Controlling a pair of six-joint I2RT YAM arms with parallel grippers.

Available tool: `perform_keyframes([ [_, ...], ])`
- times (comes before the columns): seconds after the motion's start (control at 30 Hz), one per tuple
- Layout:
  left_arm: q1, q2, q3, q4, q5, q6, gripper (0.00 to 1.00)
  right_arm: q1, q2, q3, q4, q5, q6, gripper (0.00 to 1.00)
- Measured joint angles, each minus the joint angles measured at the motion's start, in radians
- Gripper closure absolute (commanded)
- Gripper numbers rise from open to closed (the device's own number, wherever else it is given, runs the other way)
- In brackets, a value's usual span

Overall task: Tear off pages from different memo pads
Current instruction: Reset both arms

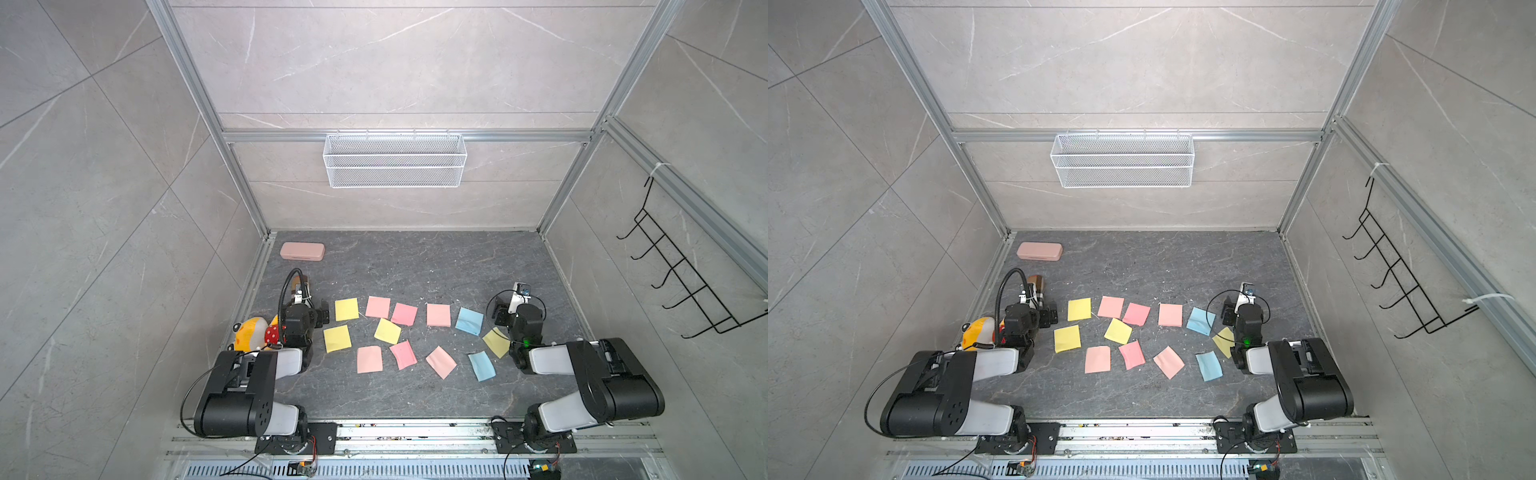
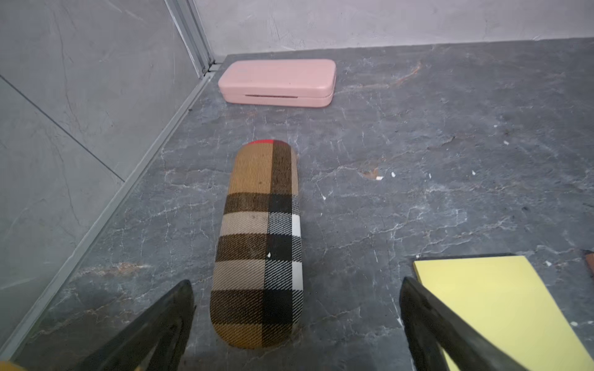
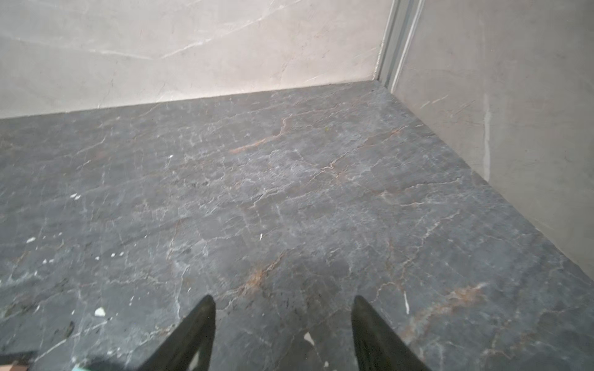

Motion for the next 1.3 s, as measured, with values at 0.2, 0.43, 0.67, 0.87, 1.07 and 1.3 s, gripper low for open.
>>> perform_keyframes([
  [0.2,0.085,0.070,0.006,0.042,0.006,-0.050,0.00,0.027,0.007,0.030,-0.017,0.025,-0.014,0.01],
  [0.43,0.096,0.072,0.008,0.047,0.007,-0.070,0.00,0.046,0.008,0.051,-0.036,0.049,-0.030,0.01],
  [0.67,0.075,0.072,0.011,0.045,0.007,-0.066,0.00,0.046,0.008,0.051,-0.037,0.050,-0.030,0.01],
  [0.87,0.062,0.072,0.013,0.045,0.008,-0.063,0.00,0.046,0.008,0.051,-0.037,0.050,-0.030,0.01],
  [1.07,0.062,0.072,0.013,0.045,0.007,-0.063,0.00,0.046,0.008,0.051,-0.036,0.050,-0.031,0.01],
  [1.3,0.062,0.072,0.014,0.045,0.008,-0.063,0.00,0.235,-0.355,0.153,-0.415,0.140,-0.095,0.01],
])
